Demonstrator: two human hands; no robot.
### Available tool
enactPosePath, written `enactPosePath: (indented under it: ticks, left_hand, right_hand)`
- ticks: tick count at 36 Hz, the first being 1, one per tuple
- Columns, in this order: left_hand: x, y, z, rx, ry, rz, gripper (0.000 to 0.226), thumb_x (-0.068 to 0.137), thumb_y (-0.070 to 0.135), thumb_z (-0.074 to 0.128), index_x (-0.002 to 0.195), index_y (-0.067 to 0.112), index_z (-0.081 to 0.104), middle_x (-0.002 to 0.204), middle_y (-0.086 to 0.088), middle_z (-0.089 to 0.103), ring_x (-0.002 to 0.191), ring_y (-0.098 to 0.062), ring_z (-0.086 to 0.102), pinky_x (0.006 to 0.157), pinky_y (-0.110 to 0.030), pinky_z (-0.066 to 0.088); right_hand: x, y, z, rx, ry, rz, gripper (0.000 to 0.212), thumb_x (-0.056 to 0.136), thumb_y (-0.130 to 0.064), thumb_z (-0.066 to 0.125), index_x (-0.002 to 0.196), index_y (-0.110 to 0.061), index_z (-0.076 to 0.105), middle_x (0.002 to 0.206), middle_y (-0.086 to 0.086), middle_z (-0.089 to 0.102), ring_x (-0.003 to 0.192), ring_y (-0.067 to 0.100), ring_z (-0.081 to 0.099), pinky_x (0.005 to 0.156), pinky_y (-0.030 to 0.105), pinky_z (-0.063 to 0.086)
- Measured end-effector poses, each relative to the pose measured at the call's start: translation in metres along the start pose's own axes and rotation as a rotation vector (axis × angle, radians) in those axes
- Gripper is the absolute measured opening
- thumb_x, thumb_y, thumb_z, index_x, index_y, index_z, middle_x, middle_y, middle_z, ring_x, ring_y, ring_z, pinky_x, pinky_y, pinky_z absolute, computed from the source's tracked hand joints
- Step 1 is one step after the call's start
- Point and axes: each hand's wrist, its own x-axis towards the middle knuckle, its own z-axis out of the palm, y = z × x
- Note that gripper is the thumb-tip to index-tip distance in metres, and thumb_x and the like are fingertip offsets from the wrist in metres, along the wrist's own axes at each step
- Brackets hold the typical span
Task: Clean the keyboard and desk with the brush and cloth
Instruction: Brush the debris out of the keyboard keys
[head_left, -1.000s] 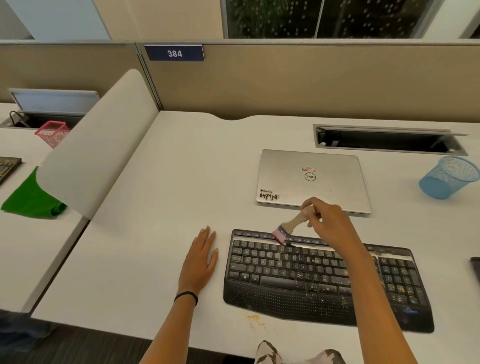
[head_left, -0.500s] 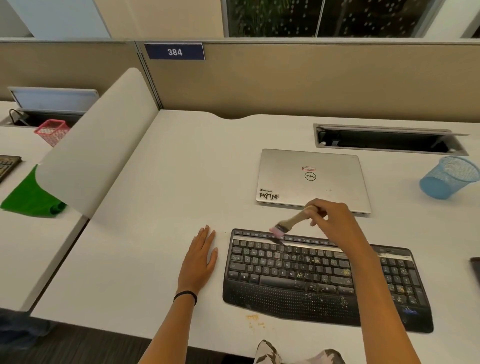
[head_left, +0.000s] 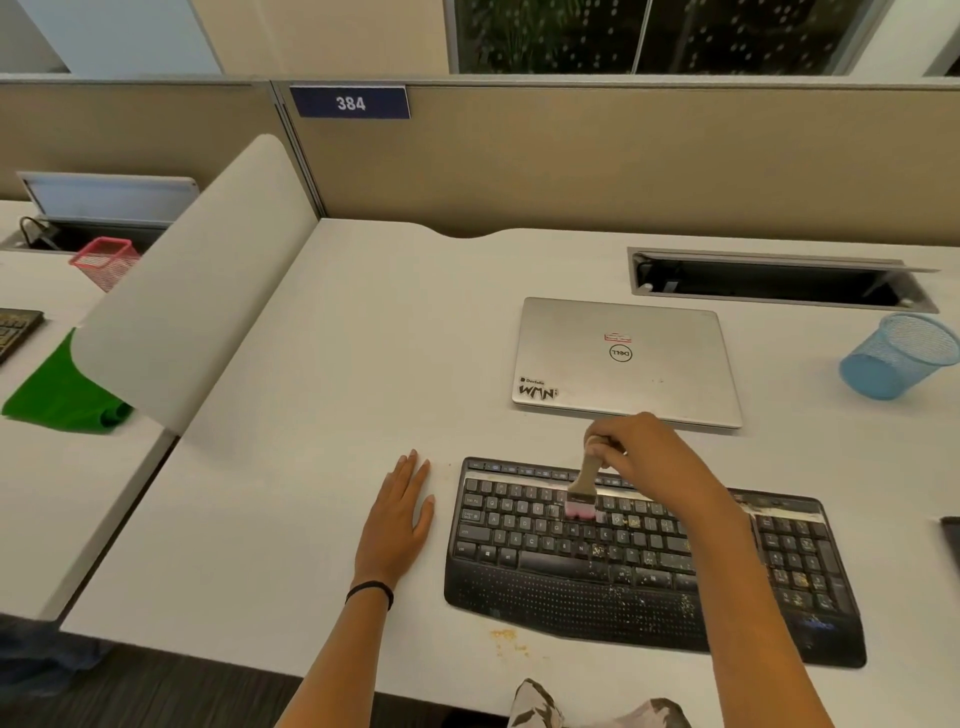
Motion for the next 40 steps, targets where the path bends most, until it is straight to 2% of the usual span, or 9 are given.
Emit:
enactPosePath:
  ticks: [11,13,17,23,26,29,32,35,40]
  left_hand:
    - [-0.001,0.001,0.0,-0.004,0.007,-0.004,0.063,0.092,0.051,0.017,0.149,0.023,0.022,0.155,0.013,0.008,0.142,0.002,-0.002,0.114,-0.014,-0.003]
    - [0.0,0.001,0.0,-0.003,0.007,-0.005,0.064,0.092,0.052,0.017,0.149,0.023,0.021,0.155,0.013,0.007,0.142,0.002,-0.002,0.114,-0.014,-0.003]
    - [0.0,0.001,0.0,-0.009,0.005,-0.005,0.064,0.092,0.052,0.017,0.149,0.023,0.021,0.156,0.013,0.007,0.143,-0.001,0.0,0.116,-0.02,0.002]
    - [0.0,0.0,0.0,0.002,0.0,-0.005,0.063,0.093,0.051,0.018,0.149,0.023,0.02,0.155,0.012,0.007,0.142,0.002,-0.002,0.113,-0.013,-0.004]
    - [0.0,0.0,0.0,-0.002,-0.003,-0.006,0.064,0.092,0.051,0.017,0.149,0.023,0.021,0.156,0.012,0.008,0.143,0.0,0.0,0.115,-0.016,-0.001]
    - [0.0,0.0,0.0,-0.003,-0.003,-0.008,0.065,0.091,0.053,0.016,0.149,0.023,0.02,0.155,0.012,0.007,0.143,-0.001,0.0,0.115,-0.018,0.001]
    - [0.0,0.001,0.0,-0.008,0.0,-0.008,0.065,0.091,0.053,0.016,0.149,0.024,0.019,0.155,0.014,0.005,0.143,0.0,-0.001,0.115,-0.017,0.0]
    - [0.0,0.001,0.0,-0.009,-0.002,-0.009,0.065,0.091,0.053,0.016,0.149,0.024,0.019,0.155,0.014,0.005,0.142,0.001,-0.002,0.115,-0.017,0.0]
    - [0.0,-0.001,0.001,-0.004,-0.002,-0.007,0.064,0.092,0.052,0.017,0.149,0.024,0.019,0.155,0.014,0.005,0.142,0.004,-0.004,0.114,-0.014,-0.003]
  right_hand:
    - [0.0,-0.008,0.01,0.157,0.112,-0.024,0.015,0.093,-0.016,0.053,0.09,-0.01,0.066,0.08,-0.003,0.066,0.069,0.014,0.059,0.062,0.018,0.04]
    - [-0.002,-0.007,0.006,0.16,0.138,-0.017,0.015,0.093,-0.016,0.053,0.093,-0.011,0.066,0.078,-0.004,0.065,0.06,0.008,0.054,0.056,0.012,0.037]
    - [-0.002,-0.003,0.0,0.059,0.086,-0.025,0.015,0.094,-0.018,0.051,0.092,-0.014,0.066,0.073,-0.006,0.062,0.052,0.004,0.044,0.052,0.015,0.031]
    - [0.005,-0.006,0.015,0.013,0.071,-0.049,0.016,0.094,-0.019,0.051,0.091,-0.015,0.066,0.075,-0.006,0.064,0.054,0.0,0.043,0.054,0.015,0.028]
    - [0.006,-0.007,0.02,0.033,0.13,-0.032,0.016,0.094,-0.02,0.05,0.091,-0.015,0.066,0.078,-0.003,0.067,0.058,0.004,0.045,0.06,0.023,0.034]
    - [0.004,-0.006,0.017,0.077,0.263,-0.009,0.013,0.093,-0.017,0.053,0.095,-0.012,0.066,0.068,-0.003,0.061,0.049,0.002,0.042,0.051,0.018,0.032]
    - [0.003,-0.004,0.012,0.094,0.319,0.0,0.012,0.092,-0.015,0.055,0.094,-0.011,0.066,0.066,-0.002,0.061,0.049,0.009,0.047,0.05,0.022,0.037]
    - [0.002,-0.004,0.012,0.13,0.247,0.019,0.015,0.093,-0.017,0.052,0.093,-0.011,0.066,0.068,0.002,0.064,0.052,0.018,0.052,0.055,0.031,0.042]
    - [0.007,-0.011,0.022,0.101,0.213,0.096,0.028,0.095,-0.014,0.042,0.082,-0.004,0.065,0.055,-0.001,0.049,0.044,0.006,0.034,0.046,0.018,0.023]
